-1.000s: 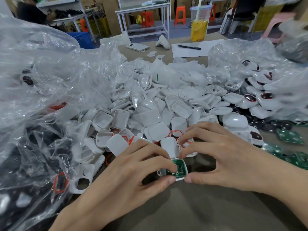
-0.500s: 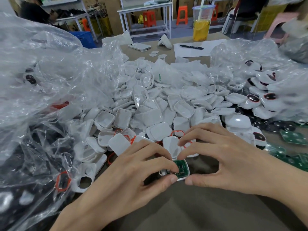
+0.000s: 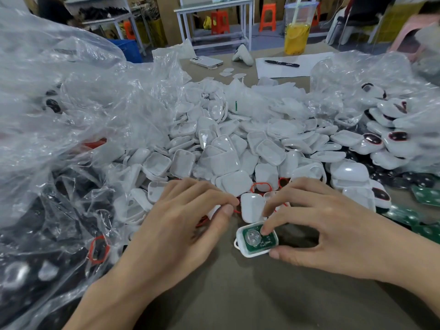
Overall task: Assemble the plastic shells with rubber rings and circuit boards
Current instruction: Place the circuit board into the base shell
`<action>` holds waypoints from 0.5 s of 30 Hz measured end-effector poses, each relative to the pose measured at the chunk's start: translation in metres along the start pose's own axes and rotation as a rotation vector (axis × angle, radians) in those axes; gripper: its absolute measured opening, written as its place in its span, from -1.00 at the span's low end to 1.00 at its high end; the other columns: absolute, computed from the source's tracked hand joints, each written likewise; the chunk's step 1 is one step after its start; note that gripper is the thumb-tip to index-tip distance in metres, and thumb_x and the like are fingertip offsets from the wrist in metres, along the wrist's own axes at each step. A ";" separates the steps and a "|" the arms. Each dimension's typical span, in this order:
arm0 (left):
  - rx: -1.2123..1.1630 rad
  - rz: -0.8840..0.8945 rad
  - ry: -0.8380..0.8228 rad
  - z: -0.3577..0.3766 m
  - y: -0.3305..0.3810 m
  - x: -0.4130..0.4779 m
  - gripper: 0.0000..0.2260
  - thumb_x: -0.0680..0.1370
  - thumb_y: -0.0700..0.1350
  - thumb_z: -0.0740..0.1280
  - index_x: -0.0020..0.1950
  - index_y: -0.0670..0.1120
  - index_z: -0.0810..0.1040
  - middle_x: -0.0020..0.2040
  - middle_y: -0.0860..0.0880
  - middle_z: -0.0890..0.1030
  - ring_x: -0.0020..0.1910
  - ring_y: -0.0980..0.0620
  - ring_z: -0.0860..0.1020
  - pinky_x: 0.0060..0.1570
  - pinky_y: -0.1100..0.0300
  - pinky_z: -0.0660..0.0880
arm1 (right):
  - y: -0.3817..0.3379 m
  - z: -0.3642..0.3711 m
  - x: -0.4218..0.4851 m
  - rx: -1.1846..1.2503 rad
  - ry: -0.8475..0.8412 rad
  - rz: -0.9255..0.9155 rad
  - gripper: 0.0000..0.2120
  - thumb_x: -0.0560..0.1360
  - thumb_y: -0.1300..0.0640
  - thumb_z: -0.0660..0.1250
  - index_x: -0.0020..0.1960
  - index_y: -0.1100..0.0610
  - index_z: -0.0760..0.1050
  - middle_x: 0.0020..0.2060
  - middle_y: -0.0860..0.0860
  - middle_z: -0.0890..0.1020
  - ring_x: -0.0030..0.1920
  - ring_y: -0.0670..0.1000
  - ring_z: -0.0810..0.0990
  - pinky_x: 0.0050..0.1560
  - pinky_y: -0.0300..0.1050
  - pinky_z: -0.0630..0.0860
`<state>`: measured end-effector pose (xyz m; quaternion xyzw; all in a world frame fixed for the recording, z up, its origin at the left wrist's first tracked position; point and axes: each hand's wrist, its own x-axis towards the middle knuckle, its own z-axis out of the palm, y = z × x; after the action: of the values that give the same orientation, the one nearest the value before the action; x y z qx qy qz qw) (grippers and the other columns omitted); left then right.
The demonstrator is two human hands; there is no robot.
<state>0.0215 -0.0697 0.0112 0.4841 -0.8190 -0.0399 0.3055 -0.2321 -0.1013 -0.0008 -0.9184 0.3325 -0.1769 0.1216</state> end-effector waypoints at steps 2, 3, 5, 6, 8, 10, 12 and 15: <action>0.002 0.028 -0.054 0.000 0.002 0.000 -0.80 0.64 0.00 0.25 0.06 0.03 0.67 -0.02 0.21 0.61 0.03 0.14 0.53 0.09 0.10 0.44 | 0.000 0.000 0.000 -0.006 0.001 0.001 -0.76 0.47 -0.29 0.33 0.07 -0.25 0.58 0.06 -0.31 0.53 0.16 -0.16 0.45 0.22 -0.22 0.36; 0.000 0.049 -0.086 0.000 0.003 -0.001 -0.81 0.64 0.00 0.25 0.06 0.04 0.66 -0.01 0.21 0.61 0.04 0.16 0.51 0.10 0.11 0.43 | 0.000 0.000 0.000 -0.009 -0.001 0.003 -0.76 0.47 -0.29 0.33 0.07 -0.25 0.58 0.04 -0.31 0.53 0.15 -0.16 0.44 0.21 -0.22 0.36; -0.011 0.089 -0.143 0.001 0.004 -0.002 -0.82 0.64 0.01 0.26 0.05 0.06 0.67 0.01 0.21 0.60 0.06 0.20 0.50 0.10 0.12 0.42 | 0.000 0.000 -0.001 -0.011 -0.011 0.008 -0.76 0.47 -0.29 0.33 0.08 -0.25 0.58 0.03 -0.32 0.52 0.15 -0.17 0.43 0.20 -0.22 0.36; -0.021 0.105 -0.164 0.002 0.005 -0.003 -0.82 0.64 0.01 0.27 0.04 0.07 0.67 0.02 0.22 0.59 0.07 0.20 0.50 0.10 0.13 0.42 | 0.000 0.000 -0.001 -0.011 -0.016 0.010 -0.76 0.47 -0.29 0.33 0.08 -0.25 0.58 0.02 -0.32 0.52 0.15 -0.17 0.43 0.20 -0.21 0.36; -0.043 0.129 -0.195 0.003 0.006 -0.004 -0.84 0.63 0.00 0.29 0.03 0.09 0.67 0.04 0.23 0.59 0.10 0.17 0.52 0.12 0.14 0.43 | -0.001 0.000 -0.001 -0.013 -0.023 0.015 -0.76 0.47 -0.29 0.33 0.08 -0.26 0.57 0.02 -0.32 0.52 0.15 -0.16 0.44 0.21 -0.22 0.35; -0.063 0.143 -0.216 0.003 0.006 -0.004 -0.87 0.61 -0.02 0.33 0.04 0.09 0.68 0.05 0.23 0.60 0.12 0.15 0.52 0.14 0.14 0.44 | -0.001 -0.001 0.000 -0.016 -0.024 0.021 -0.76 0.47 -0.29 0.32 0.08 -0.25 0.57 0.01 -0.30 0.53 0.15 -0.15 0.44 0.21 -0.22 0.34; -0.078 0.144 -0.226 0.003 0.006 -0.004 -0.88 0.59 -0.06 0.35 0.04 0.09 0.69 0.05 0.22 0.61 0.13 0.14 0.52 0.14 0.15 0.45 | -0.002 -0.001 0.000 -0.016 -0.026 0.026 -0.76 0.47 -0.29 0.32 0.07 -0.25 0.57 -0.01 -0.28 0.53 0.14 -0.13 0.46 0.20 -0.22 0.35; -0.081 0.147 -0.226 0.004 0.007 -0.005 -0.86 0.58 -0.09 0.35 0.05 0.08 0.69 0.07 0.22 0.61 0.13 0.13 0.52 0.14 0.16 0.44 | -0.003 -0.001 0.000 -0.006 -0.040 0.040 -0.76 0.47 -0.32 0.30 0.07 -0.26 0.55 0.02 -0.30 0.53 0.17 -0.16 0.45 0.23 -0.22 0.33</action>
<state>0.0160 -0.0627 0.0084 0.4024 -0.8793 -0.1045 0.2326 -0.2308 -0.0996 0.0007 -0.9152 0.3490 -0.1552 0.1289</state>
